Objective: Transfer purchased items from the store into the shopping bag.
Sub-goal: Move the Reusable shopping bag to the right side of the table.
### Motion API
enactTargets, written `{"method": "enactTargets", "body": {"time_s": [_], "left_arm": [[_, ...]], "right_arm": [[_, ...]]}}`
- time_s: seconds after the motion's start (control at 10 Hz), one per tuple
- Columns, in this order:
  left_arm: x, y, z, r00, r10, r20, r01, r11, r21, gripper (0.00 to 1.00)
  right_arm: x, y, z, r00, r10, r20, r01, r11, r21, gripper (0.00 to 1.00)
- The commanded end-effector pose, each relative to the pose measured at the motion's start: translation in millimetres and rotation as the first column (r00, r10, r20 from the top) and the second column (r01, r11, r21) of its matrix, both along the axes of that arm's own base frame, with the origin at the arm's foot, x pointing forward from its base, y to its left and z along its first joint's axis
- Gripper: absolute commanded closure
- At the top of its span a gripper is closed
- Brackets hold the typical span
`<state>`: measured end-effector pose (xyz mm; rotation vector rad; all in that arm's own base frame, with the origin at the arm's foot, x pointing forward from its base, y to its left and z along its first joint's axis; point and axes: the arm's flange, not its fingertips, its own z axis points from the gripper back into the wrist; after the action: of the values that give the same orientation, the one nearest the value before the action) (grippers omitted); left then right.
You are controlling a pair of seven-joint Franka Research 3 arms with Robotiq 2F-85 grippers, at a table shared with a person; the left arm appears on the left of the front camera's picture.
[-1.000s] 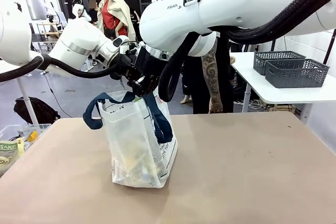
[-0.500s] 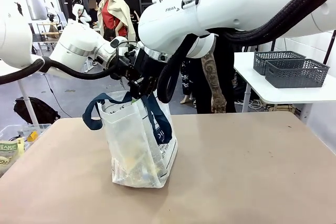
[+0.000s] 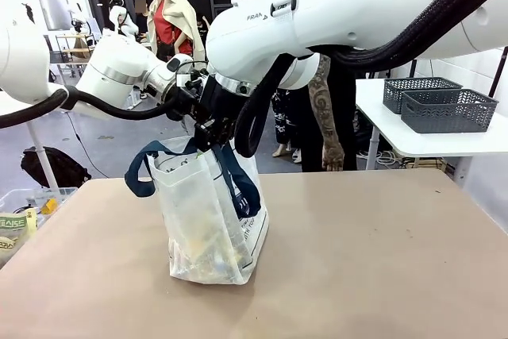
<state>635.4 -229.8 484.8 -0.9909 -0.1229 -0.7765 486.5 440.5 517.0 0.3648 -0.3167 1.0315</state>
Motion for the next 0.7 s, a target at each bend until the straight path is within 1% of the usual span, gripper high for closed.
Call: {"method": "enactTargets", "body": {"time_s": [0.0,0.1,0.3,0.4,0.6], "left_arm": [[2.5,-0.4,2.1,1.0,-0.021,0.002,0.021,1.0,-0.017,0.6],[1.8,-0.6,2.0,1.0,-0.024,0.004,0.024,1.0,-0.018,0.6],[1.2,-0.7,2.8,0.999,-0.034,0.013,0.034,0.999,-0.026,0.6],[0.3,-1.1,2.7,0.998,-0.054,0.032,0.055,0.997,-0.047,0.6],[2.9,-4.3,-0.2,0.998,-0.062,0.008,0.062,0.998,-0.031,0.6]], "right_arm": [[2.1,5.1,0.9,1.0,-0.018,0.004,0.018,0.999,-0.033,0.89],[1.9,6.3,0.7,1.0,-0.021,0.004,0.022,0.999,-0.035,1.0],[1.2,9.2,0.3,1.0,-0.016,0.011,0.017,0.999,-0.047,1.0],[1.5,11.1,0.1,1.0,-0.005,0.011,0.005,0.999,-0.054,1.0],[3.2,13.2,-0.2,1.0,0.01,0.003,-0.009,0.998,-0.064,1.0]]}}
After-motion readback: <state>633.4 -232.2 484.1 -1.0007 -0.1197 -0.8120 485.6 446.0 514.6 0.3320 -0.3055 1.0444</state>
